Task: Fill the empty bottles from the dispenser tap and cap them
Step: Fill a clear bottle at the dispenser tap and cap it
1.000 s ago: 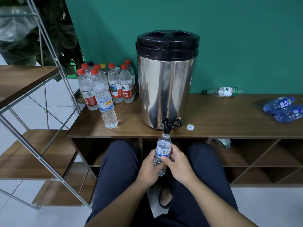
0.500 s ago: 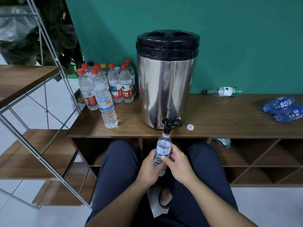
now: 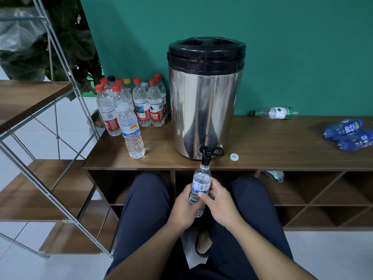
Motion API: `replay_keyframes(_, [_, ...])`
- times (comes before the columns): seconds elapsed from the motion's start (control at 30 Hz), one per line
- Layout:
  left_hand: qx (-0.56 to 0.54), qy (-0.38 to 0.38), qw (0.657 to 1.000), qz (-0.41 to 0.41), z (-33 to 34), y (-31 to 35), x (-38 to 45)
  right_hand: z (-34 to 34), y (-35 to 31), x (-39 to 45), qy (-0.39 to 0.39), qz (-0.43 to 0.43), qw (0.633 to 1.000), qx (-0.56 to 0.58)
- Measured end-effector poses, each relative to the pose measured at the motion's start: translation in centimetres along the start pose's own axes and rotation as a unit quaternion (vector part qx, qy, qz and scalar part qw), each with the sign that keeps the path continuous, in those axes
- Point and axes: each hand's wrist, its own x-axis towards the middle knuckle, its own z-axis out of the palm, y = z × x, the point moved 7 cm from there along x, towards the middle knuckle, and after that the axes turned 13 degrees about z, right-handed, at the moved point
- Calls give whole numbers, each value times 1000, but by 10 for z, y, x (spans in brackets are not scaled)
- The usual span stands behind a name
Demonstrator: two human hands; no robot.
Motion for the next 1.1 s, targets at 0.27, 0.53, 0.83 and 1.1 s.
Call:
replay_keyframes(0.27, [4, 4, 1000, -1, -1, -1, 0, 0, 1, 0, 0, -1, 1000, -3])
replay_keyframes(0.53, [12, -4, 1000, 2, 0, -2, 0, 1, 2, 1, -3, -1, 1000, -1])
replay_keyframes(0.83, [18, -1, 1000, 4, -1, 0, 0, 1, 2, 1, -5, 2, 1000, 2])
replay_keyframes(1.1, [23, -4, 1000, 3, -1, 0, 0, 2, 2, 1, -6, 4, 1000, 9])
